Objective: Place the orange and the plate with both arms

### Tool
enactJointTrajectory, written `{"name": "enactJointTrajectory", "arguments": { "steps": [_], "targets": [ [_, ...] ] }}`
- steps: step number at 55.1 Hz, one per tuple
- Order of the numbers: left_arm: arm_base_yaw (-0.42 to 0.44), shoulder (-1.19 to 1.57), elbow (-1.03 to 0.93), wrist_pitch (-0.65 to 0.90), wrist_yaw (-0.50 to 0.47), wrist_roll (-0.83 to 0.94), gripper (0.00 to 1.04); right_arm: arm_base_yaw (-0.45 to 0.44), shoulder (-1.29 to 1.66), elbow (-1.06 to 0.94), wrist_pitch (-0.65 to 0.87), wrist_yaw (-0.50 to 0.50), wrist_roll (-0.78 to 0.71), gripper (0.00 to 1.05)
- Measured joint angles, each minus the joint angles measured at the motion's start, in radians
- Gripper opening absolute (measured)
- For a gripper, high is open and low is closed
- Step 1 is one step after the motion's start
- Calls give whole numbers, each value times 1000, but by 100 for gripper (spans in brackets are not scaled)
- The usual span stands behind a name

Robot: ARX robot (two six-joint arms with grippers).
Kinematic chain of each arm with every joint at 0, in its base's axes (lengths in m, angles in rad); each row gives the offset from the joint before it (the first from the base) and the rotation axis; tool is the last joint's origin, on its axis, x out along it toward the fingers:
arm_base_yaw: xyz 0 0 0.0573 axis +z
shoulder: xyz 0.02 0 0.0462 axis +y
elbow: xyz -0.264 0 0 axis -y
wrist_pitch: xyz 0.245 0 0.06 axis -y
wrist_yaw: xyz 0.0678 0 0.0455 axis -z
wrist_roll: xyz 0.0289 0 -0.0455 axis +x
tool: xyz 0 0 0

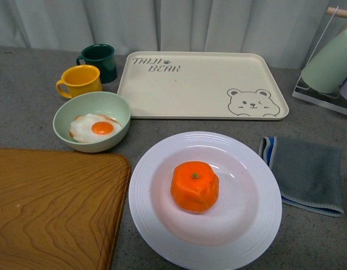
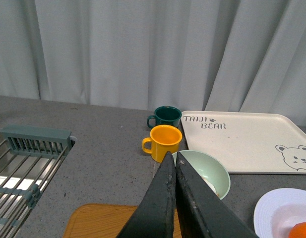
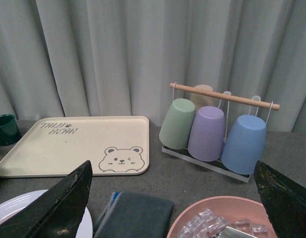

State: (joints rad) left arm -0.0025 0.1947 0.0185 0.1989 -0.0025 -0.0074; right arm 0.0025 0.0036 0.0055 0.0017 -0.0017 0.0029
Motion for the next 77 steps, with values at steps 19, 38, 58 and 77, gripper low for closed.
{"name": "enactJointTrajectory", "arguments": {
  "steps": [19,38,58,77],
  "targets": [
    [0,-189,0,-196,2,0,4,0,0,0,0,0,0,95],
    [0,-190,0,-197,2,0,54,0,0,0,0,0,0,95],
    [0,-191,0,-197,2,2,97,87,544,128,145,-20,-90,95],
    [0,-191,0,-197,2,2,98,192,1250,355,227,-259,323,95]
  ]
}}
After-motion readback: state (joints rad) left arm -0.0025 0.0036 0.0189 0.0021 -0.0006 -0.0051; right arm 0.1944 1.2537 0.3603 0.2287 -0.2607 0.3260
